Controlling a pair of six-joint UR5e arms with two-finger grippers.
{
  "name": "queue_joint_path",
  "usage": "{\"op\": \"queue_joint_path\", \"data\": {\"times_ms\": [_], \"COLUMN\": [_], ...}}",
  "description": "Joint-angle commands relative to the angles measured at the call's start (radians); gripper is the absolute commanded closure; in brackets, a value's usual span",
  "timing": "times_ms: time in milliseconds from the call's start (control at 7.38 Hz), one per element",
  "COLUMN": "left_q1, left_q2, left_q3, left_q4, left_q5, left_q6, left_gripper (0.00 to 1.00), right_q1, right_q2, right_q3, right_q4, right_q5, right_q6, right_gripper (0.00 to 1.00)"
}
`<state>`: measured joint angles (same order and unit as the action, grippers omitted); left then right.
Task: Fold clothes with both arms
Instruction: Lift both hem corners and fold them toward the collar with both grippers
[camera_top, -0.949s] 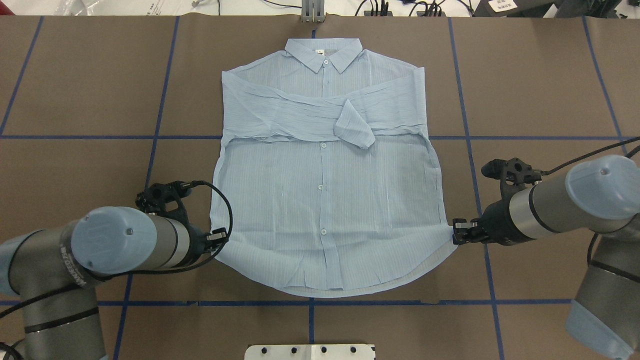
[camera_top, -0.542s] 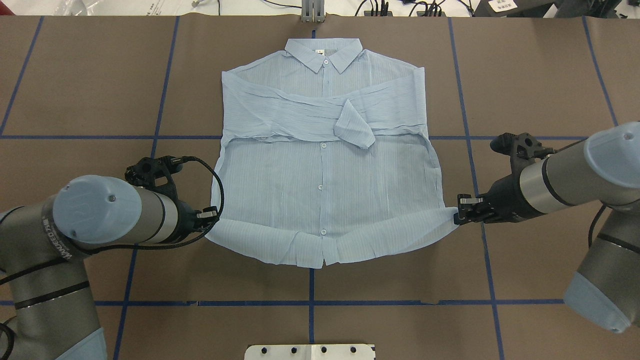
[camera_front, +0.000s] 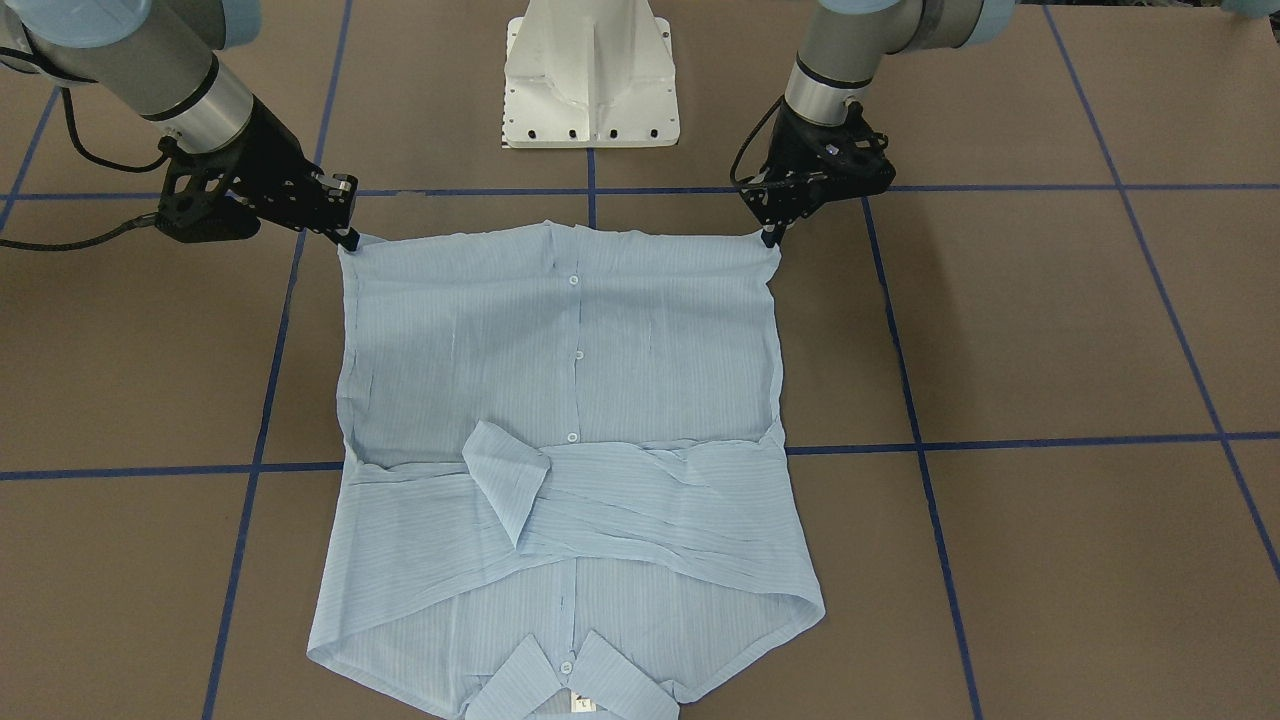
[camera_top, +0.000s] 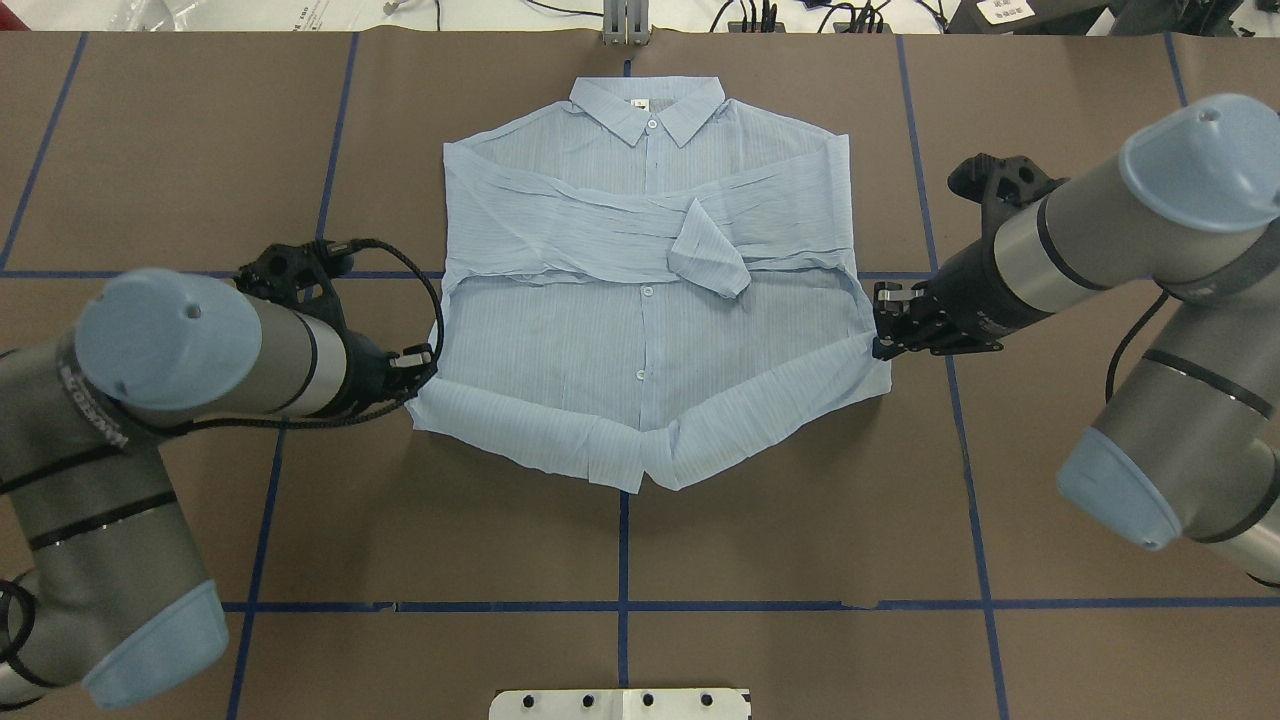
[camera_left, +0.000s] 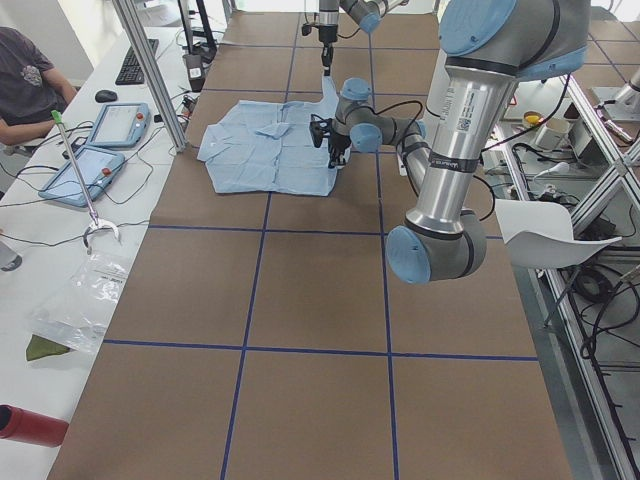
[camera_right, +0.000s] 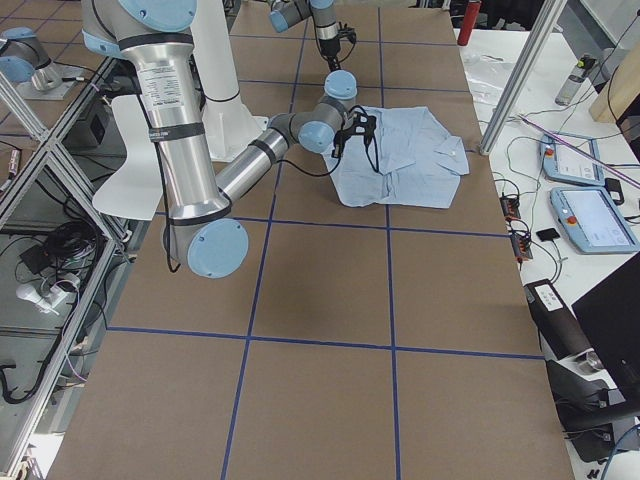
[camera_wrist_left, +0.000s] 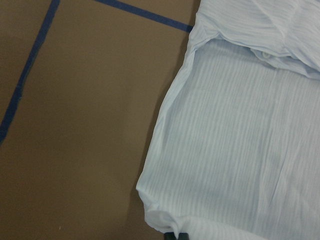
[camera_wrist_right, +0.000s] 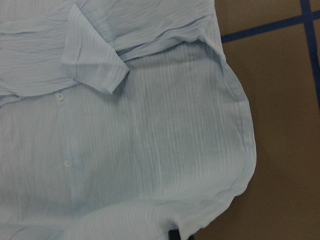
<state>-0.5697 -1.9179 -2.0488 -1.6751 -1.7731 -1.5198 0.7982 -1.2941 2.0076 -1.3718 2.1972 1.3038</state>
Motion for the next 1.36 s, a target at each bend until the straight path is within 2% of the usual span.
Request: {"op": "queue_joint_path", "data": {"times_ms": [0, 136, 407, 678, 813, 949, 1085, 1220], "left_q1": [-0.175, -0.217, -0.283, -0.350, -0.369, -0.378, -0.378, -0.378], "left_q2": [-0.088, -0.126, -0.186, -0.290, -0.311, -0.331, -0.343, -0.351], "left_q3": [0.100, 0.193, 0.381, 0.520, 0.539, 0.603, 0.712, 0.808], "left_q4": [-0.014, -0.084, -0.277, -0.348, -0.359, -0.401, -0.525, -0.628], "left_q5": [-0.068, -0.069, -0.142, -0.181, -0.193, -0.203, -0.203, -0.201], "left_q6": [0.090, 0.093, 0.093, 0.093, 0.093, 0.098, 0.095, 0.093], "left_gripper": [1.00, 1.00, 1.00, 1.00, 1.00, 1.00, 1.00, 1.00], "right_q1": [0.086, 0.119, 0.174, 0.252, 0.265, 0.266, 0.263, 0.263], "right_q2": [0.068, 0.120, 0.258, 0.399, 0.451, 0.497, 0.547, 0.568], "right_q3": [-0.074, -0.128, -0.302, -0.520, -0.599, -0.683, -0.772, -0.867], "right_q4": [-0.026, -0.027, -0.023, -0.018, -0.015, -0.012, 0.005, 0.096], "right_q5": [-0.004, -0.005, -0.005, 0.015, 0.024, 0.024, 0.023, 0.021], "right_q6": [-0.027, -0.041, -0.060, -0.134, -0.153, -0.185, -0.204, -0.205], "right_gripper": [1.00, 1.00, 1.00, 1.00, 1.00, 1.00, 1.00, 1.00]}}
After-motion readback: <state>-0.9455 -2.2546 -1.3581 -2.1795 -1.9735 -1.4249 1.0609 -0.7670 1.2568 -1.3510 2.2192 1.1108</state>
